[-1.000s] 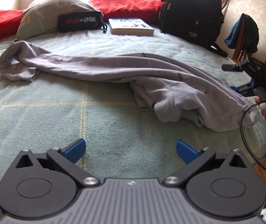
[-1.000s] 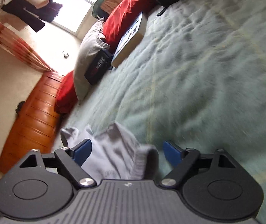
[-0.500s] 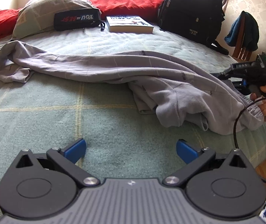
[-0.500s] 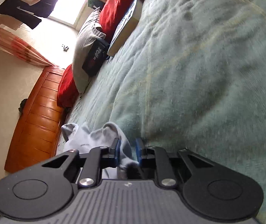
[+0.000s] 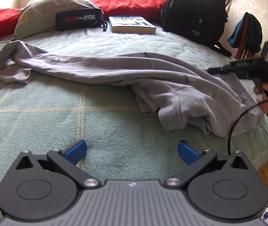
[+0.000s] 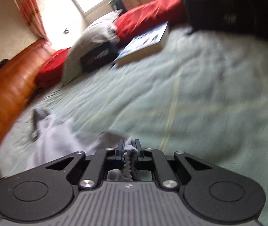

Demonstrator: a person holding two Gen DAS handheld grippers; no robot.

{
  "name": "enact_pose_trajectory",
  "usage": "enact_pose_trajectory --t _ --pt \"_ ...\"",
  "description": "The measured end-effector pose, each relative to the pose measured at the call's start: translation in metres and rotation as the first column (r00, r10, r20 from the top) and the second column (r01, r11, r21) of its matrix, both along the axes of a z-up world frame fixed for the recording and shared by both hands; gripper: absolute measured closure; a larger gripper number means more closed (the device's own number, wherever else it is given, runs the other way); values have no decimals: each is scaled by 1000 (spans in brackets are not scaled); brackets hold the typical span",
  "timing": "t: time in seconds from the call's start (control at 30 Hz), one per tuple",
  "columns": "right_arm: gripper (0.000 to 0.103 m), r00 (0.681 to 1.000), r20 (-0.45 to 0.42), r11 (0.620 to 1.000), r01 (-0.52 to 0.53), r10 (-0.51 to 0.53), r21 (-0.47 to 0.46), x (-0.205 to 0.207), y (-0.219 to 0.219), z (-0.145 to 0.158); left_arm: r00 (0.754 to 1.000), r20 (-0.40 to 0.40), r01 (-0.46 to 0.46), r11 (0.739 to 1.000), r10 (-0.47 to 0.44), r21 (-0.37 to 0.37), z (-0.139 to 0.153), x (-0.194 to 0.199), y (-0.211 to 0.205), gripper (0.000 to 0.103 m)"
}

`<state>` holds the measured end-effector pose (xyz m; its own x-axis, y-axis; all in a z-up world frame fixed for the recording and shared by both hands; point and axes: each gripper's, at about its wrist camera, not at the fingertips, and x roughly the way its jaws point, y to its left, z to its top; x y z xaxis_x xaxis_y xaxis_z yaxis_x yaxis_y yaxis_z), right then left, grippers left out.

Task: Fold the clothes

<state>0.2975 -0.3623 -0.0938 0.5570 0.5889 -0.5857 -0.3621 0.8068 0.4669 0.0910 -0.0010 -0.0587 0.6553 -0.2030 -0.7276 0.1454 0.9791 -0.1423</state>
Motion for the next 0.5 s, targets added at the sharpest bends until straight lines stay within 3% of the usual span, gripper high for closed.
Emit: enact_pose_trajectory --t 0.17,0.5 --pt "92 995 47 990 94 -90 -100 36 -12 9 1000 4 -20 1000 20 0 3 -1 4 1" --pt "92 976 129 950 201 -174 -239 101 -8 25 998 10 -60 998 61 -11 7 2 17 1"
